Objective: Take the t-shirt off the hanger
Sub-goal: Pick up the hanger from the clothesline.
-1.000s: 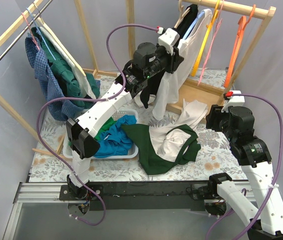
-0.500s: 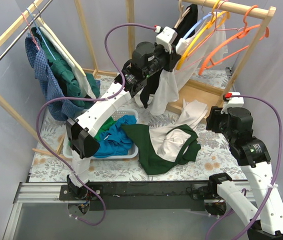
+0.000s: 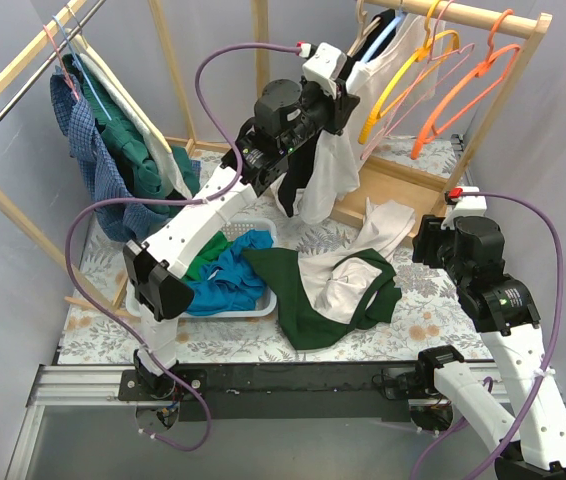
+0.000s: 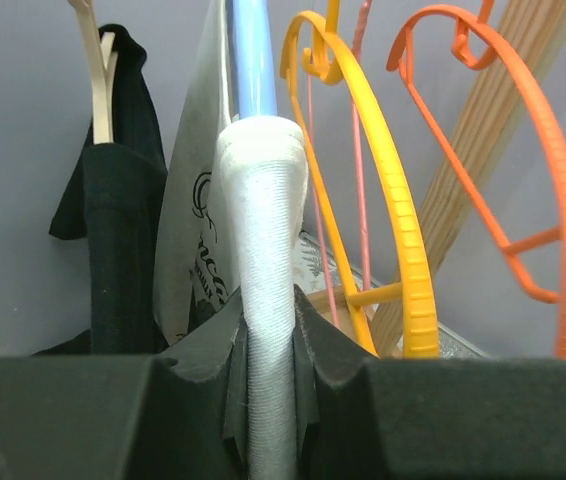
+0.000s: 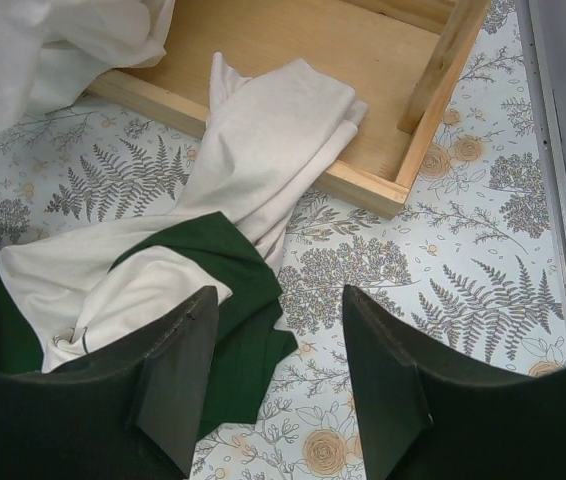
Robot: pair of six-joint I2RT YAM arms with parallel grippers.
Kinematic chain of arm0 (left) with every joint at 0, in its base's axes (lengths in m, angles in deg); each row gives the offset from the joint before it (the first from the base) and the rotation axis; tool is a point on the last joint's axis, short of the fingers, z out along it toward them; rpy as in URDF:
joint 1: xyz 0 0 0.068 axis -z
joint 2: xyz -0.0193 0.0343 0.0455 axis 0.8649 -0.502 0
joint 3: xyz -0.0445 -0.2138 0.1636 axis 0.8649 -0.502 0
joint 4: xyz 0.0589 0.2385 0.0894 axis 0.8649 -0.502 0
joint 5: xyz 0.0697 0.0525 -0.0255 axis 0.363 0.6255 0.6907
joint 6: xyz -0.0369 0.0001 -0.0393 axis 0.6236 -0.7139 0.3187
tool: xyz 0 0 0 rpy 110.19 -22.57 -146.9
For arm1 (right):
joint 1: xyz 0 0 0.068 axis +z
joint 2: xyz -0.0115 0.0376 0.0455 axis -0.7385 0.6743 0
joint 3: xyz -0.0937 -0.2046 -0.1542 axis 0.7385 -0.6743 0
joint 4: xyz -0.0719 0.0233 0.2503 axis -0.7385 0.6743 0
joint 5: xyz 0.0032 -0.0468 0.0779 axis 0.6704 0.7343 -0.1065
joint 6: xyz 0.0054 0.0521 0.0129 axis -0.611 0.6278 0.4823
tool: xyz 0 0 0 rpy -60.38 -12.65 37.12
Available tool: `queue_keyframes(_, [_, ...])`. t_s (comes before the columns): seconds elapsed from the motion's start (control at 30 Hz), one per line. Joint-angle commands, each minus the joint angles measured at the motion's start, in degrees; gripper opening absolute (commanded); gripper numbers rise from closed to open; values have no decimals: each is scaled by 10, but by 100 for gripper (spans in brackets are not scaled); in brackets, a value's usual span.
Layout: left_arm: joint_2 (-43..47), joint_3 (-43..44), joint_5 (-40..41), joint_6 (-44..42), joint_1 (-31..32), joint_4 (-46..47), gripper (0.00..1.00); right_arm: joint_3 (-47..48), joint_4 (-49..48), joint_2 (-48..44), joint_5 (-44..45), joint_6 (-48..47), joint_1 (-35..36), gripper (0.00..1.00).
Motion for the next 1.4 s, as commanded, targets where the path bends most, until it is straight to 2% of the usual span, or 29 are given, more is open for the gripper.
queue_keyframes(0.0, [106,-19,8,-12,1,116,0,-5,-15,-10,9,3,-3,60])
queue_keyframes(0.33, [273,-231,0,-18,2,116,0,9,-5,-20,7,-9,-3,65])
queue_keyframes(0.63, [402,-343,10,-23,2,64,0,38,6,-16,2,-15,-2,71])
queue_keyframes(0.8, [450,-310,-32,-3,2,-21,0,60,11,-9,5,-26,-3,72])
queue_keyframes(0.93, [490,-286,-30,2,2,-73,0,83,15,-6,7,-29,-2,72])
queue_keyframes(1.17, [562,-306,-33,6,2,-125,0,101,18,-7,5,-30,-3,73])
queue_keyframes(1.27, [568,-313,-29,7,1,-141,0,96,21,-5,-11,-31,-3,73])
queue_keyframes(1.37, [567,-322,-13,12,2,-144,0,67,32,-4,-85,-44,-3,77])
